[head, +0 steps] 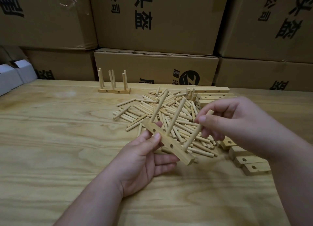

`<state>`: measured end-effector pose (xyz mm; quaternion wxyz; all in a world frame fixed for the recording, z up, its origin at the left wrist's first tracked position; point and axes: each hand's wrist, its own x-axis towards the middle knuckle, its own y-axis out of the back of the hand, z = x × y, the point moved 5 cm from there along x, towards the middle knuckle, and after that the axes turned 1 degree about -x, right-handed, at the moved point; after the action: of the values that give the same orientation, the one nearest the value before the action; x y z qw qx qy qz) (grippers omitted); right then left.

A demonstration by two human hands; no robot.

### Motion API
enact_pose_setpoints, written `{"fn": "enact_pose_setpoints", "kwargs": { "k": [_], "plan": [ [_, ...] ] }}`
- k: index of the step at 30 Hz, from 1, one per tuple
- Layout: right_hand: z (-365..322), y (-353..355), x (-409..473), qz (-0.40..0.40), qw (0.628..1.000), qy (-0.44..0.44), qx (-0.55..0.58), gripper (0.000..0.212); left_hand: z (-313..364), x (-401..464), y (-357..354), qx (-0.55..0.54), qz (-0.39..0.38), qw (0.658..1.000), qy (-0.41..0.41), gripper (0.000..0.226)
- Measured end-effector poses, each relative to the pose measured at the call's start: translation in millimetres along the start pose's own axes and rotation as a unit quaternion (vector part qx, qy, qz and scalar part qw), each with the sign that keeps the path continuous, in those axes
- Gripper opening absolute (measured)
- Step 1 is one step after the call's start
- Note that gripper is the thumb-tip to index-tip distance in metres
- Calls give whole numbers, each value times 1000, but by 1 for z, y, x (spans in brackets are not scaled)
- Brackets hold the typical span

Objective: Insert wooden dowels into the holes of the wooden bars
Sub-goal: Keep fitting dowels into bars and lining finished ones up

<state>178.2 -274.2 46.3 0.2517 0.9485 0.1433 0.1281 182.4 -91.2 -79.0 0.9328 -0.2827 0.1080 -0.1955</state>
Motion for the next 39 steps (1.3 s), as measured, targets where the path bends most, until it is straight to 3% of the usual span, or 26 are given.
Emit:
{"fn": "enact_pose_setpoints", "kwargs": {
  "k": [6,10,14,19,22,26,30,34,39],
  "plan": [
    [-1,5,-3,-34,999,3,21,30,0,0,-1,8,-6,1000,0,49],
    [0,6,-3,-49,998,6,32,32,1,0,-1,9,-4,1000,0,48],
    [0,4,-2,-33,999,15,33,31,2,-2,0,-6,2,1000,-12,49],
    [2,-2,3,-10,1000,18,16,27,-1,-3,-4,21,-40,999,-10,68],
    [4,-8,4,-10,999,15,43,12,0,-4,-6,27,-48,998,-13,70],
    [8,-21,3,-48,999,-13,12,10,0,-4,-9,34,-69,997,-6,64],
    [10,-19,5,-18,999,-34,-11,10,3,-5,-11,23,-67,997,-8,39],
    [10,-17,2,-59,995,-66,-47,10,2,-2,-5,-8,-27,999,-26,49],
    [15,-11,-2,-96,984,-82,-126,4,3,-2,-5,-14,-4,999,-32,45]
  ]
}}
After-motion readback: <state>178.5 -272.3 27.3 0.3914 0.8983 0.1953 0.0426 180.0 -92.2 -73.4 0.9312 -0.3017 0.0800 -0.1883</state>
